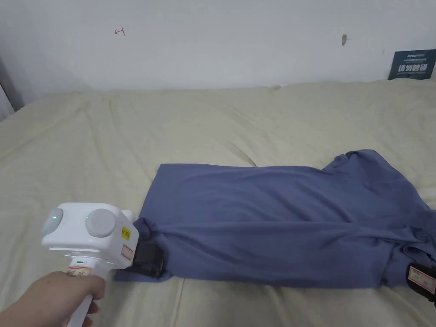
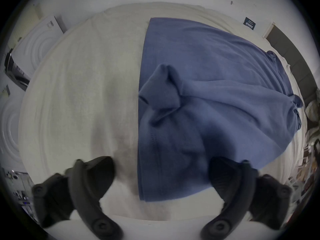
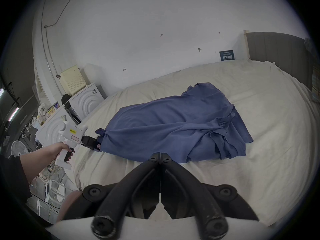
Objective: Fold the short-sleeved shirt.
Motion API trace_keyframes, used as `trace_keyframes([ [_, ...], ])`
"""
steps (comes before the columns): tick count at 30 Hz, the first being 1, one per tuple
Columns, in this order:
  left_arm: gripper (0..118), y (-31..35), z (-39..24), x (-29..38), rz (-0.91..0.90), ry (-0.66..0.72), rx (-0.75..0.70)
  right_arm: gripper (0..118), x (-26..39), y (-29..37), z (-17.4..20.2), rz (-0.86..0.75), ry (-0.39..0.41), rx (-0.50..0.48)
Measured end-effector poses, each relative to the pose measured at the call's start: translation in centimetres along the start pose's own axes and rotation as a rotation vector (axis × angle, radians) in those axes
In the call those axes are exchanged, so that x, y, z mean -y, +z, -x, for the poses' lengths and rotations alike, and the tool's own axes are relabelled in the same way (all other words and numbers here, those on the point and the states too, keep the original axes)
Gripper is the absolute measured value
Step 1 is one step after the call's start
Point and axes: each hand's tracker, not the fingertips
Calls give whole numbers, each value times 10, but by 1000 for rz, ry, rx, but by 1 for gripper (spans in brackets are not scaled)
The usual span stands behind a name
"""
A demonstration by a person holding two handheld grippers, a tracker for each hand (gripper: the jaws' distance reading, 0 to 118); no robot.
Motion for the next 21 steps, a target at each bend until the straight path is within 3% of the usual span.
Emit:
trace_keyframes([
  [2,75,7,-3,4,-57,-91,-30,0,0,0,-5,1,-4,7],
  [4,12,13,-5,10,-95,-125,-8,0,0,0,-11,4,-10,15],
  [5,5,17,-4,12,-124,-96,77,0,-1,1,-14,6,-14,19],
  [12,5,14,-6,14,-103,-94,58,0,-49,12,-49,-49,-6,86],
  [15,5,19,-8,16,-111,-65,73,5,-91,-15,-78,167,-101,149],
  [16,5,20,-10,17,-112,-70,71,28,-100,-27,-87,232,-121,175],
  [18,5,21,-14,19,-118,-102,49,95,-112,-54,-104,394,-149,171],
  [21,5,20,-12,18,-126,-96,43,97,-113,-93,-128,507,-254,214],
])
